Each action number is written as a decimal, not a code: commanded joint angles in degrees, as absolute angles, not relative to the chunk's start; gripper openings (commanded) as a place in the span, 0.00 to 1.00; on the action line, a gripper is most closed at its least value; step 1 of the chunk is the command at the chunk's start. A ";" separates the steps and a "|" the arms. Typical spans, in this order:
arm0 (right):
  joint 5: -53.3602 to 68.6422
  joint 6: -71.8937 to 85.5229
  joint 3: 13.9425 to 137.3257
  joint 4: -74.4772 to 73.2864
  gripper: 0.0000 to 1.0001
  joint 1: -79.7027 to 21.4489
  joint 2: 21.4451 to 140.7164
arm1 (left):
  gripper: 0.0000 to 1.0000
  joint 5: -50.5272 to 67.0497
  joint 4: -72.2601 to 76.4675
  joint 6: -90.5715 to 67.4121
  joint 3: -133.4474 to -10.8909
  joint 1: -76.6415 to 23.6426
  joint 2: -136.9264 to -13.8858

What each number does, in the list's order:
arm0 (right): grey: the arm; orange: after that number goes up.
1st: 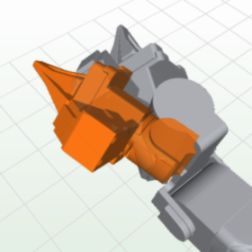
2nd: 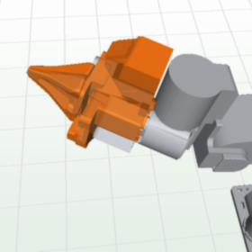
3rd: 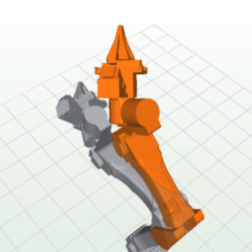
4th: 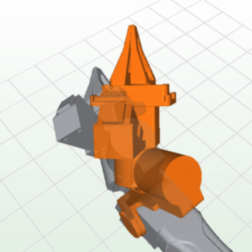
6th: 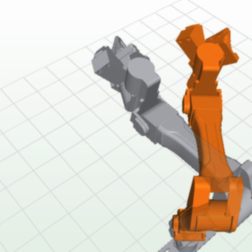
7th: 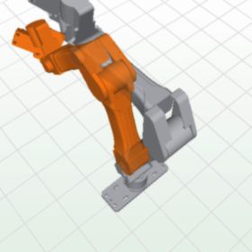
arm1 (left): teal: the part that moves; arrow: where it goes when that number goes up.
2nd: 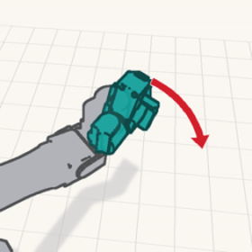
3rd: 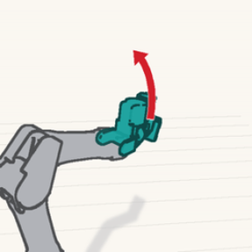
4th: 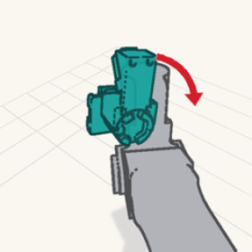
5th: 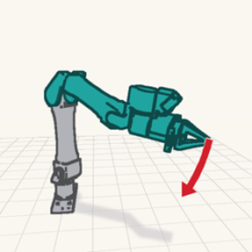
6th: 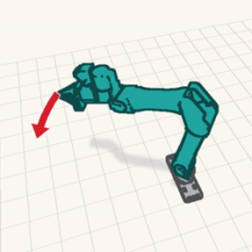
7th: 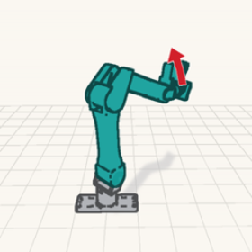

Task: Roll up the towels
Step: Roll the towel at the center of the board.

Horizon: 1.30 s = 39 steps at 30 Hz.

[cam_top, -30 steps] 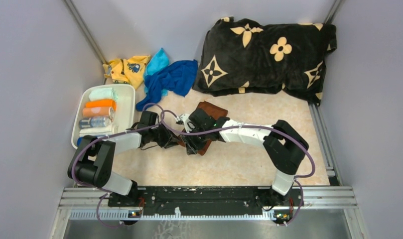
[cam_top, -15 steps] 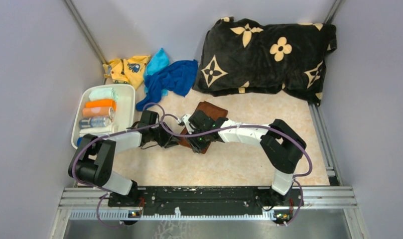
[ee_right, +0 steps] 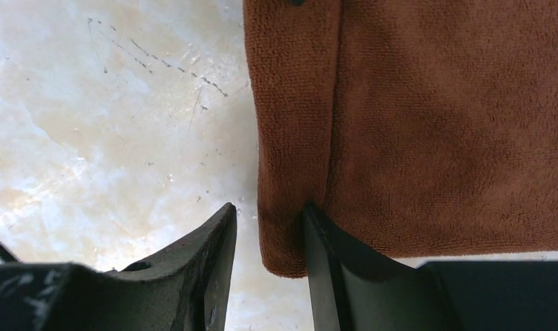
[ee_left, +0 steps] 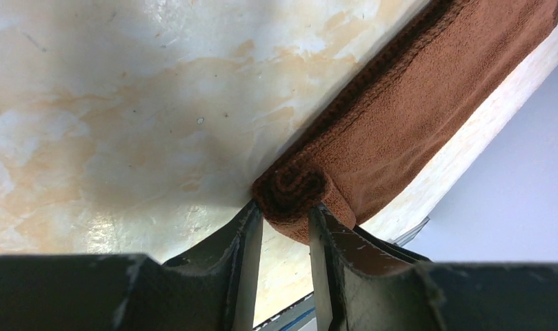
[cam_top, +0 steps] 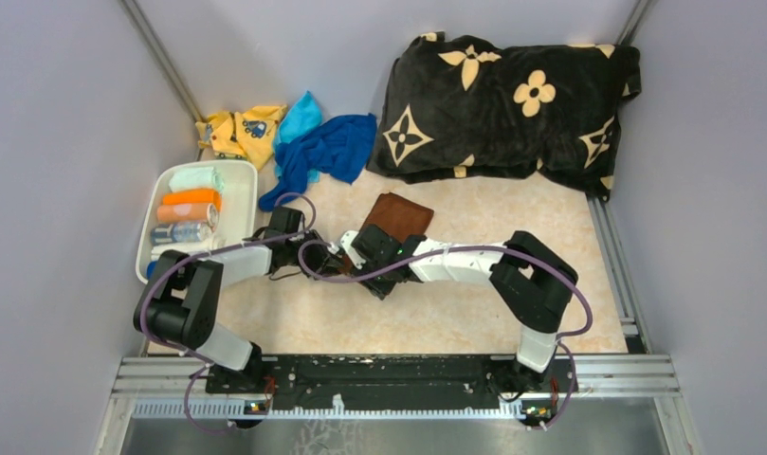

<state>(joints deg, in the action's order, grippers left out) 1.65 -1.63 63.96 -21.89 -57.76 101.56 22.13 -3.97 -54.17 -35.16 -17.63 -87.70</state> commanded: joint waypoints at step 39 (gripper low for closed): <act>54.16 18.73 62.43 -10.10 0.00 -40.09 111.85 | 0.68 16.49 -21.72 -51.37 -34.33 -17.14 -69.60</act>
<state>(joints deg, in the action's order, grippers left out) 43.33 11.49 63.64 -15.99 -42.68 109.84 14.87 -19.31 -51.18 -35.79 -17.45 -71.18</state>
